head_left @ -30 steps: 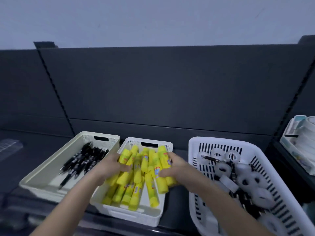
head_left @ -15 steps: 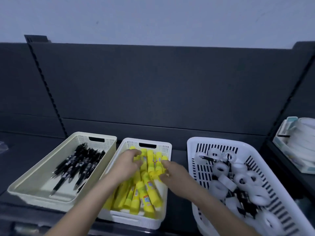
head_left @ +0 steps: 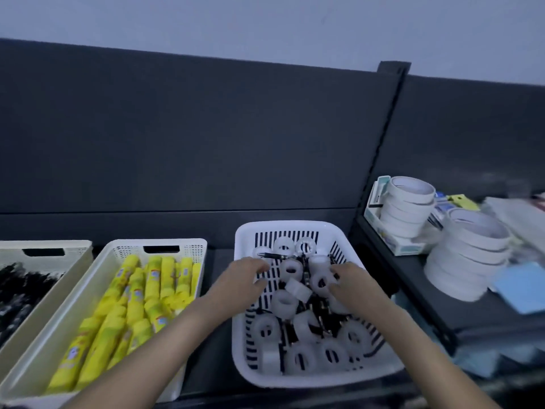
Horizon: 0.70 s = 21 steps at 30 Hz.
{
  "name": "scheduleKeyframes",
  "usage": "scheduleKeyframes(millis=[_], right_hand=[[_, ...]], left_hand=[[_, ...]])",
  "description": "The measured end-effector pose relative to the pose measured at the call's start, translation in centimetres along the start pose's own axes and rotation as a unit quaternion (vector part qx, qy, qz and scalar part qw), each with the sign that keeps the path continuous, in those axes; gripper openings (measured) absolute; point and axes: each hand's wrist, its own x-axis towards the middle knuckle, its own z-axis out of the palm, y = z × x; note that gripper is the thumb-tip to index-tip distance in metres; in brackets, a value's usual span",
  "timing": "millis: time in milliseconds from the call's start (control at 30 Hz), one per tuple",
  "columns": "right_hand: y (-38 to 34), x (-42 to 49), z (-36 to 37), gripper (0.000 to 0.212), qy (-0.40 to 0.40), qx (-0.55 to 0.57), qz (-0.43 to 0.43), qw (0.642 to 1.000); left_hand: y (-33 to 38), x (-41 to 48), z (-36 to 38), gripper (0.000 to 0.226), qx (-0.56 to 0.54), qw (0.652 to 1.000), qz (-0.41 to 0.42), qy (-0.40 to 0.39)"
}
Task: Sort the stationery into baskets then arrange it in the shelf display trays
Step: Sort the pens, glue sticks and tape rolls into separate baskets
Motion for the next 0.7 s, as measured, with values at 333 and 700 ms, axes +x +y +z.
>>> scheduleKeyframes(millis=[333, 700], right_hand=[[1.7, 1.5, 3.0, 0.056, -0.078, -0.130, -0.050, 0.987], [1.8, -2.0, 1.7, 0.035, -0.174, -0.101, -0.094, 0.975]], left_hand=[[3.5, 3.0, 5.3, 0.037, 0.013, 0.990, -0.010, -0.141], [1.1, 4.6, 3.9, 0.037, 0.145, 0.988, -0.053, -0.027]])
